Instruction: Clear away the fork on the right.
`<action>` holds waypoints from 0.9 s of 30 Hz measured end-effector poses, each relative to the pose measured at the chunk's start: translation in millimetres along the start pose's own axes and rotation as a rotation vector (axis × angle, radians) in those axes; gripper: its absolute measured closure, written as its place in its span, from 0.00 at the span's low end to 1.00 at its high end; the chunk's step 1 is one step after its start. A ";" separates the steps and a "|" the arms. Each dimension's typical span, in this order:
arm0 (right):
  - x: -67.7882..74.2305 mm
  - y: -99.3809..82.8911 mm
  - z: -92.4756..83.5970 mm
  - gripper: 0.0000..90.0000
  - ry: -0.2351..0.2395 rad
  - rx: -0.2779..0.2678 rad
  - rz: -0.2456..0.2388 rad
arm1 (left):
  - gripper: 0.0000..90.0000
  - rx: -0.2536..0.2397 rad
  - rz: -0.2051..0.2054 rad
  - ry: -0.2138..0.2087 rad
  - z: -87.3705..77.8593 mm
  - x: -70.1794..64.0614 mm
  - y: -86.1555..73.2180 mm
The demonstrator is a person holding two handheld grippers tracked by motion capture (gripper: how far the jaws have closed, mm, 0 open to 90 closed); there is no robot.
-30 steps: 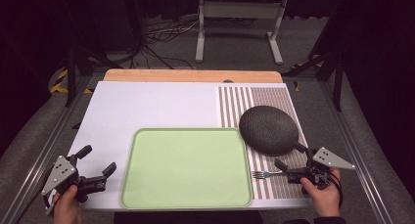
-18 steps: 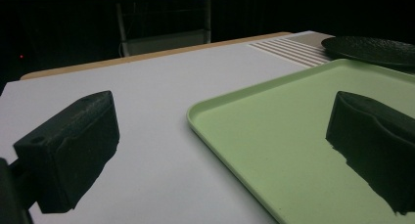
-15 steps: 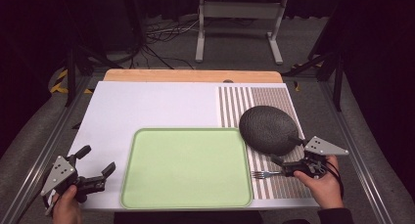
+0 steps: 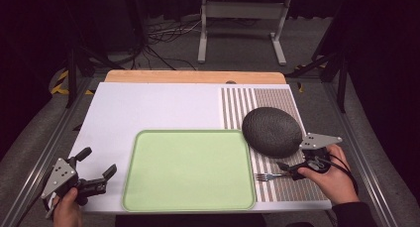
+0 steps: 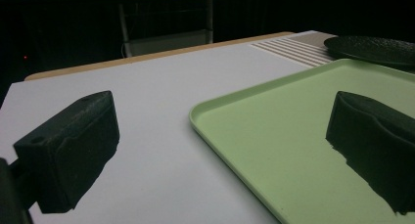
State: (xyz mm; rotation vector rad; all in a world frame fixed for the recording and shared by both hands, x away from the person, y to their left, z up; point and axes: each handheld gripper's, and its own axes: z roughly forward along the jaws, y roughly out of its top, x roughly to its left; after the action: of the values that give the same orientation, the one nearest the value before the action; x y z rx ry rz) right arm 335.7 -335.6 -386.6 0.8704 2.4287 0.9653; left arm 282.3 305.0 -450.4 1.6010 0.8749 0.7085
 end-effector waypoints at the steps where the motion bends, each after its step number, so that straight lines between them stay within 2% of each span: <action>1: -0.2 2.8 -0.8 0.04 0.002 0.031 -0.020 | 0.00 0.001 0.000 0.000 -0.1 0.1 0.0; 6: -1.1 9.4 -2.0 0.05 0.016 0.102 -0.073 | 0.00 -0.001 -0.001 0.001 0.1 -0.2 0.1; 8: -0.9 10.4 -2.1 0.05 0.021 0.109 -0.076 | 0.00 0.000 0.001 0.001 0.0 0.0 0.1; 16: -2.3 18.1 -0.4 0.06 0.038 0.198 -0.131 | 0.00 0.001 0.002 0.001 0.0 -0.5 0.3; 20: -2.7 19.9 2.8 0.07 0.049 0.254 -0.171 | 0.00 0.006 0.005 0.001 -0.5 -0.1 0.6; 22: -2.2 20.9 4.8 0.05 0.050 0.297 -0.207 | 0.00 0.003 0.004 0.001 -0.2 -0.5 0.6; 27: -1.8 21.2 7.8 0.06 0.065 0.336 -0.243 | 0.00 0.006 0.008 0.000 -0.3 -0.8 0.9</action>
State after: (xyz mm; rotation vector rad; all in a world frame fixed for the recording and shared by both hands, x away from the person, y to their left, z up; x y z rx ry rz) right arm 349.9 -321.0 -376.6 0.6316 2.7218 0.5137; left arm 281.8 304.5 -449.5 1.6103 0.8716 0.7123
